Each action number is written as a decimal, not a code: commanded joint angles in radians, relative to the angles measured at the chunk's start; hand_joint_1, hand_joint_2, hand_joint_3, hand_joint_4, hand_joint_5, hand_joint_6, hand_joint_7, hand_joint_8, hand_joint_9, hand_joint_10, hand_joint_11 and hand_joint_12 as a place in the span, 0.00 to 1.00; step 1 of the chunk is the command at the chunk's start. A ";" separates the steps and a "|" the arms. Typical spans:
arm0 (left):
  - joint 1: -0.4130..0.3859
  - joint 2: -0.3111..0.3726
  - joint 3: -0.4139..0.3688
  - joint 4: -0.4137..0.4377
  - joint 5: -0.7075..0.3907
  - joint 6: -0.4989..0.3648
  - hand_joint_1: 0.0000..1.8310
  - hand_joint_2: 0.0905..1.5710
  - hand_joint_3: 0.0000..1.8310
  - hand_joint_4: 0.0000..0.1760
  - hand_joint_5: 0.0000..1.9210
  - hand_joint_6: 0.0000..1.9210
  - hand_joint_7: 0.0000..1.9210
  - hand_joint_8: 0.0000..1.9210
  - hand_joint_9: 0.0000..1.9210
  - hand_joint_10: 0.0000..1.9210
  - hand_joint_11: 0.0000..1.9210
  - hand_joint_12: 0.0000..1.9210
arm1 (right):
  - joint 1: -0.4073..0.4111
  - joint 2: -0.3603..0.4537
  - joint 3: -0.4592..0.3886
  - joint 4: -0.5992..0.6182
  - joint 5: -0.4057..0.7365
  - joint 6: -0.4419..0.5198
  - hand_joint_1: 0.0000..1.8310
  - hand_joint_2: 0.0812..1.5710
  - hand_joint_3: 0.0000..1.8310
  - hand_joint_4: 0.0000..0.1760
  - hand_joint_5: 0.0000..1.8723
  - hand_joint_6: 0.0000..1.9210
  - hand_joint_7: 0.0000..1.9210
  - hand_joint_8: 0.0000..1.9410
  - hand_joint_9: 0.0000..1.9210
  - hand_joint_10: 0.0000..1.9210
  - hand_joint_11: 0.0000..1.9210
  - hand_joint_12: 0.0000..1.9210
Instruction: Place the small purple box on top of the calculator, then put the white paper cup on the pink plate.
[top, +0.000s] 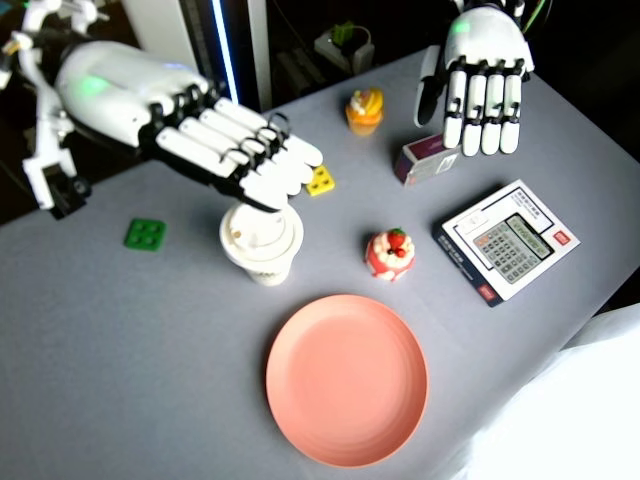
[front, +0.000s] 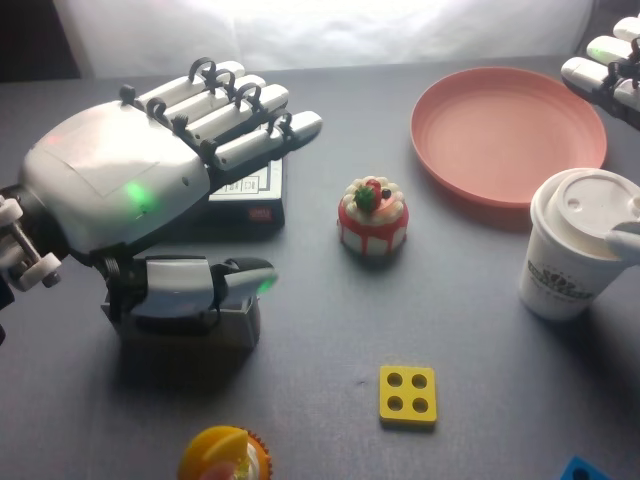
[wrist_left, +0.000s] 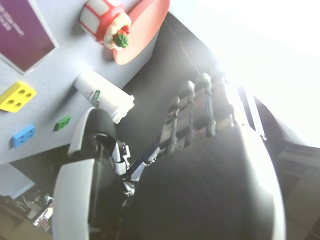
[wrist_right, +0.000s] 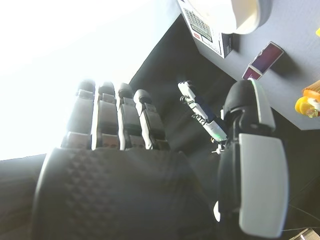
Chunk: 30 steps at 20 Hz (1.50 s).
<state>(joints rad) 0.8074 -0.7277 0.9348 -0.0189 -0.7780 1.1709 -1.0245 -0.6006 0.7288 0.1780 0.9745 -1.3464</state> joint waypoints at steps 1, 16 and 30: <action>-0.007 -0.006 -0.004 0.001 -0.125 0.000 0.20 0.67 0.01 0.63 0.00 0.00 0.00 0.00 0.00 0.00 0.00 0.00 | 0.016 -0.001 0.004 0.001 0.121 -0.004 0.14 0.76 0.03 0.00 0.00 0.00 0.00 0.00 0.00 0.00 0.00 0.00; 0.140 -0.021 0.034 -0.183 -0.019 0.001 0.49 0.58 0.00 0.01 0.08 0.01 0.11 0.01 0.09 0.01 0.00 0.41 | 0.017 -0.008 0.006 0.020 0.121 -0.004 0.13 0.78 0.01 0.00 0.00 0.00 0.00 0.00 0.00 0.00 0.00 0.00; 0.141 -0.046 0.054 -0.235 -0.081 0.007 0.65 0.78 0.00 0.00 0.39 0.59 0.41 0.87 0.46 0.97 0.51 1.00 | 0.015 -0.008 0.006 0.032 0.122 -0.004 0.13 0.80 0.01 0.00 0.00 0.00 0.00 0.00 0.00 0.00 0.00 0.00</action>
<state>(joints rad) 0.9588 -0.7723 0.9855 -0.2615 -0.7219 1.1767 -1.0245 -0.6086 0.7300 0.2092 0.9741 -1.3464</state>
